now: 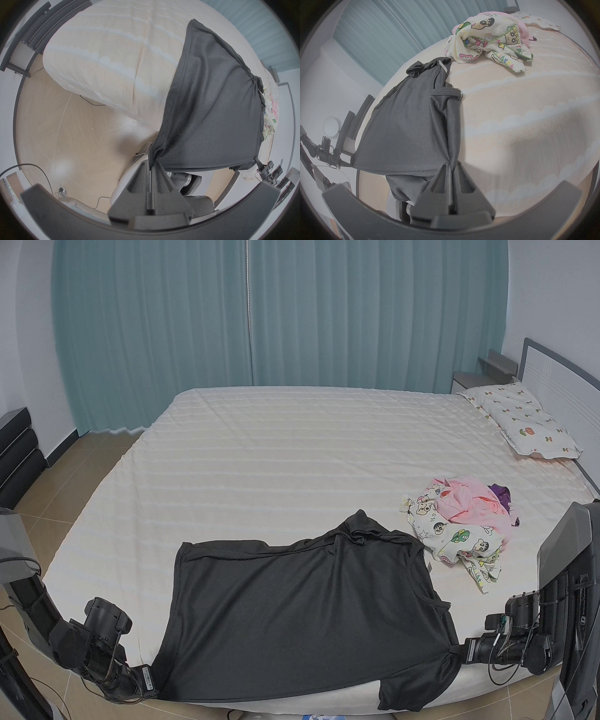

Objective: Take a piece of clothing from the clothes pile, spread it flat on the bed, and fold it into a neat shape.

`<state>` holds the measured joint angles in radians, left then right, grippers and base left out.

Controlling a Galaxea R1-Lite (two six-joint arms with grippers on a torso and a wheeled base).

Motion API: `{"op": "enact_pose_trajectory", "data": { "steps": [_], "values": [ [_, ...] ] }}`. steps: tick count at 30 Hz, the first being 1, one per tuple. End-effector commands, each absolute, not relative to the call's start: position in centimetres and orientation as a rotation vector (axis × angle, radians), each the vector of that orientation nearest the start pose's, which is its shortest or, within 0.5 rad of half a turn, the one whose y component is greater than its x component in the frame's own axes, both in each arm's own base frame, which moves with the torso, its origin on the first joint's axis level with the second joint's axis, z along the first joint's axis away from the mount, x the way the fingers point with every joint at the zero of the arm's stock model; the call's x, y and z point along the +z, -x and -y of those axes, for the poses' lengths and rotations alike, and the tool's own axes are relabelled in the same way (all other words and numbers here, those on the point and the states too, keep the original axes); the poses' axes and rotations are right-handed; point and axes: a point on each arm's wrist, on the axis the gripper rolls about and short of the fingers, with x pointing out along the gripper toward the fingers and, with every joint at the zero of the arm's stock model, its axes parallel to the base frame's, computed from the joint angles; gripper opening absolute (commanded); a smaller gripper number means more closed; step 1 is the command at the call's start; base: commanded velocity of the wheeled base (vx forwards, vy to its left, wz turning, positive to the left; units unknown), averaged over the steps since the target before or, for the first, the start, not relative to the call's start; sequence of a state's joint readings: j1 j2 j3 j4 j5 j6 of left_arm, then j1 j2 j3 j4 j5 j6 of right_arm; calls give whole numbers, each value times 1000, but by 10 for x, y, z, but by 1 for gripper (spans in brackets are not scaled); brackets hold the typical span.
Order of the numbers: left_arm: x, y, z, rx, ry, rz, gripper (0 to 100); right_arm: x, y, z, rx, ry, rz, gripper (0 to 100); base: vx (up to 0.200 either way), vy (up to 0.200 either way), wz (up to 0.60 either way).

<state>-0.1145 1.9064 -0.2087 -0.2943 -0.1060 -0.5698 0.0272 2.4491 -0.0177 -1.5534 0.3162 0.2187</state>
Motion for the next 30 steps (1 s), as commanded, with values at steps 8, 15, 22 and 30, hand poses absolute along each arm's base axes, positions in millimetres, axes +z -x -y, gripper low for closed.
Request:
{"op": "enact_pose_trajectory", "data": {
  "steps": [8,15,22,30],
  "values": [
    [1,-172,22,220,476,-1395,100,-46,-211,-12,228,-361,-865,100,0,0,0],
    [12,-180,20,186,527,-1324,100,-12,-220,-11,213,-507,-719,100,0,0,0],
    [41,-208,20,129,731,-1160,100,10,-233,-8,192,-607,-597,100,0,0,0],
    [43,-212,21,108,797,-1164,100,8,-233,-11,200,-611,-611,100,0,0,0]
  ]
}}
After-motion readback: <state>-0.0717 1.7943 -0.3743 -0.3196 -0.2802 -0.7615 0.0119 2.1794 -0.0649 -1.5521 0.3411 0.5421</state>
